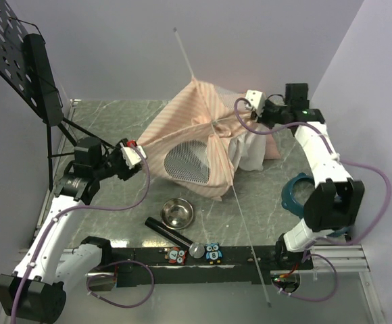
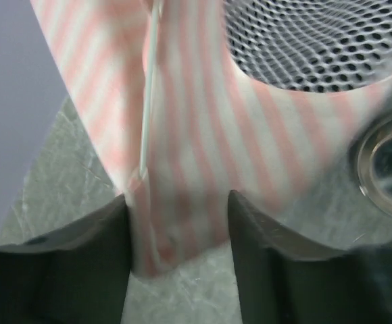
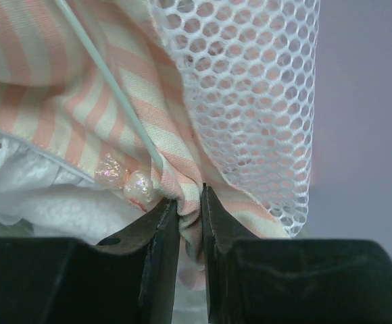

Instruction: Set up the pet tent

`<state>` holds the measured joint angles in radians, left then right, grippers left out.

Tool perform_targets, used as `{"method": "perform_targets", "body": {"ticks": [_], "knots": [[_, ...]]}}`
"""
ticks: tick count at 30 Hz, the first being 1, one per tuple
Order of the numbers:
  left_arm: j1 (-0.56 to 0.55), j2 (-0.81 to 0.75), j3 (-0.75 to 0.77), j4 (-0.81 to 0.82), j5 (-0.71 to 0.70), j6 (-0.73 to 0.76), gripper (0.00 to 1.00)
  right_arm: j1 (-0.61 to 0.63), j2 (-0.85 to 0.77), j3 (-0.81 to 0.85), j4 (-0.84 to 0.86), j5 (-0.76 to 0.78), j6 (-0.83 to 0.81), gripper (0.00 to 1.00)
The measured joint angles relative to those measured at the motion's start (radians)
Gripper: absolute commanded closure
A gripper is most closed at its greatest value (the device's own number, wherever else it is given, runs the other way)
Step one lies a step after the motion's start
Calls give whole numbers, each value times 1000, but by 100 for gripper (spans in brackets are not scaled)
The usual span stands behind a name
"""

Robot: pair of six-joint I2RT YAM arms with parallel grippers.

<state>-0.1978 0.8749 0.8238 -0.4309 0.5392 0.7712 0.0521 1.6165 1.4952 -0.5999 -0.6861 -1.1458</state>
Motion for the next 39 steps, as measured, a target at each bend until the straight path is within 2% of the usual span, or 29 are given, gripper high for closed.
{"method": "perform_targets", "body": {"ticks": [1,2,6,10,13,17,21,31,33,36,39], "knots": [[5,8,14,0,7,-22,14,-11,-31,3,-1,4,0,100],[9,20,31,5,14,-44,8,-23,-60,7,-2,8,-1,100],[11,48,119,24,51,-134,4,-40,-151,13,-10,28,-18,100],[-14,43,220,69,91,-227,11,-35,-193,31,-53,63,-45,100],[-87,41,274,95,88,-273,16,-14,-194,67,-90,104,-59,100],[-233,98,392,78,48,-292,17,46,-194,92,-138,171,-80,100],[-272,160,449,45,13,-295,19,95,-189,92,-193,217,-98,100],[-357,217,469,-3,-19,-267,40,153,-170,88,-263,297,-135,100],[-380,262,518,-2,-16,-268,44,168,-170,83,-263,305,-135,100],[-425,362,599,26,-22,-267,55,195,-170,77,-266,317,-135,100],[-457,435,613,61,-19,-278,64,223,-171,72,-270,333,-134,100]]}}
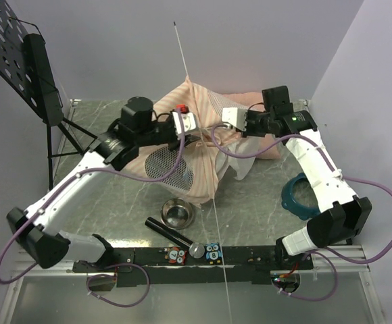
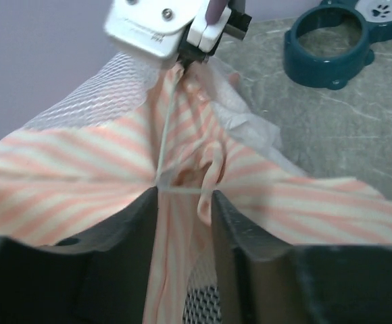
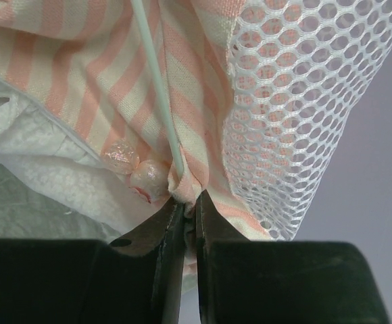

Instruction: Set up the pet tent

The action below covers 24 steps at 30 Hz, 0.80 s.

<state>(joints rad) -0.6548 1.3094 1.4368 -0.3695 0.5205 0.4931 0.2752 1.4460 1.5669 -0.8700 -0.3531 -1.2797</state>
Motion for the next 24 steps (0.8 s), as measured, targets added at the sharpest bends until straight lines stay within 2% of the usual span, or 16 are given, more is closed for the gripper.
{"method": "perform_targets", "body": {"ticks": [5,13,24], "knots": [[-36,81,11,30,8,-17,68,30,-1,-3,-10,8,5,100],[-51,160,17,106,7,-19,67,62,-63,-35,-6,-10,26,100],[-51,186,14,168,-2,18,69,89,-139,-50,-18,-87,56,100]]}}
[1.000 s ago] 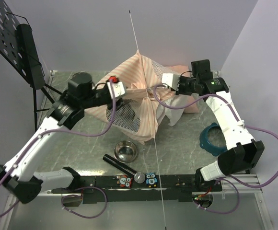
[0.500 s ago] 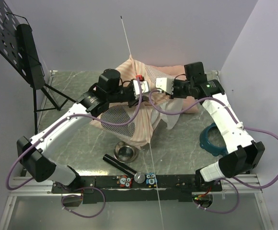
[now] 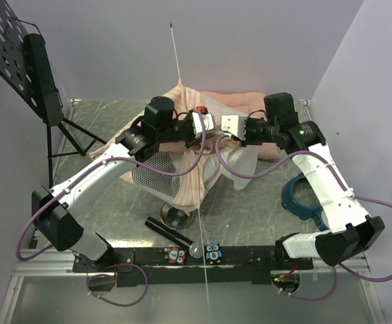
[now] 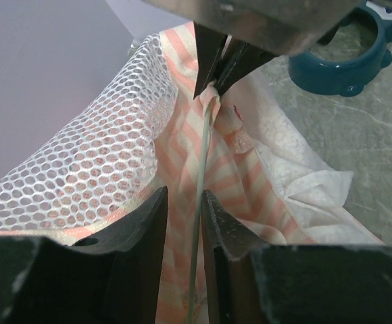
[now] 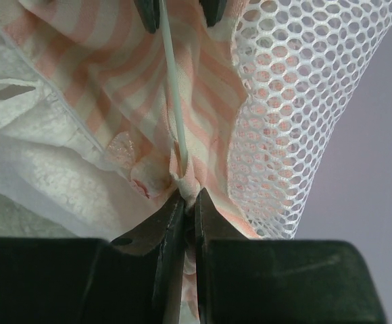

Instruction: Set up the pet tent

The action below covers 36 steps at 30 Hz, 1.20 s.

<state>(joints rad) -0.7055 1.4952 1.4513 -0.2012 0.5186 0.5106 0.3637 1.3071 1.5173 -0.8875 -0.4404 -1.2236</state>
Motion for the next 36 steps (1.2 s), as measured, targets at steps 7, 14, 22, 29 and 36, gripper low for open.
{"method": "perform_targets", "body": {"ticks": [7,14,22,29,36], "knots": [[-2,24,-11,-6,0,33,88,0,0,0,0,-51,48,100],[5,37,-13,-18,25,20,99,-11,-4,-10,20,-66,83,97],[119,18,-78,13,90,-108,99,-169,-20,-36,139,-148,322,29],[154,37,-23,17,72,-183,99,-227,-115,-21,263,-184,726,19],[151,50,50,34,101,-248,99,-232,-373,-260,472,-206,1058,11]]}}
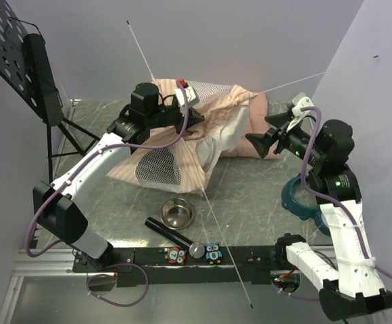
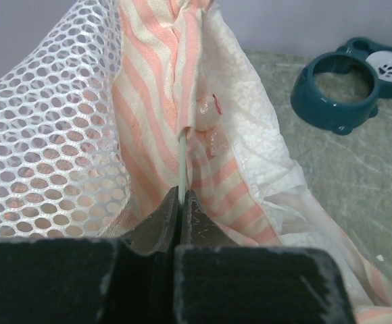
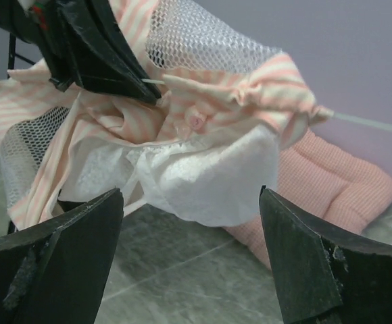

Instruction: Set up the pet tent

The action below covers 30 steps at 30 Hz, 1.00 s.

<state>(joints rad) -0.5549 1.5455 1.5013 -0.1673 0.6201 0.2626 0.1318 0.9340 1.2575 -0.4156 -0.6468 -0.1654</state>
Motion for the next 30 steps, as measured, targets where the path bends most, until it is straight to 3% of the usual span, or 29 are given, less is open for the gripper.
{"method": "perform_targets", "body": {"ticks": [6,13,17,20,22,25,26,30], "knots": [[-1,0,7,22,45,-53,99,-14,1,-135,185,56,134,9],[-1,-17,7,31,89,-86,99,-41,161,-156,391,86,236,4],[-1,-33,7,44,113,-101,99,-47,203,-156,500,49,282,7],[-1,-39,6,53,133,-111,99,-52,238,-143,591,-23,333,24],[2,-43,3,58,149,-124,99,-54,258,-138,642,-71,366,59],[19,-51,-15,76,178,-154,99,-55,278,-120,697,-154,411,93],[28,-55,-24,85,190,-164,99,-58,281,-112,703,-172,420,100],[69,-76,-61,110,232,-191,99,-81,278,-89,714,-214,445,100]]}}
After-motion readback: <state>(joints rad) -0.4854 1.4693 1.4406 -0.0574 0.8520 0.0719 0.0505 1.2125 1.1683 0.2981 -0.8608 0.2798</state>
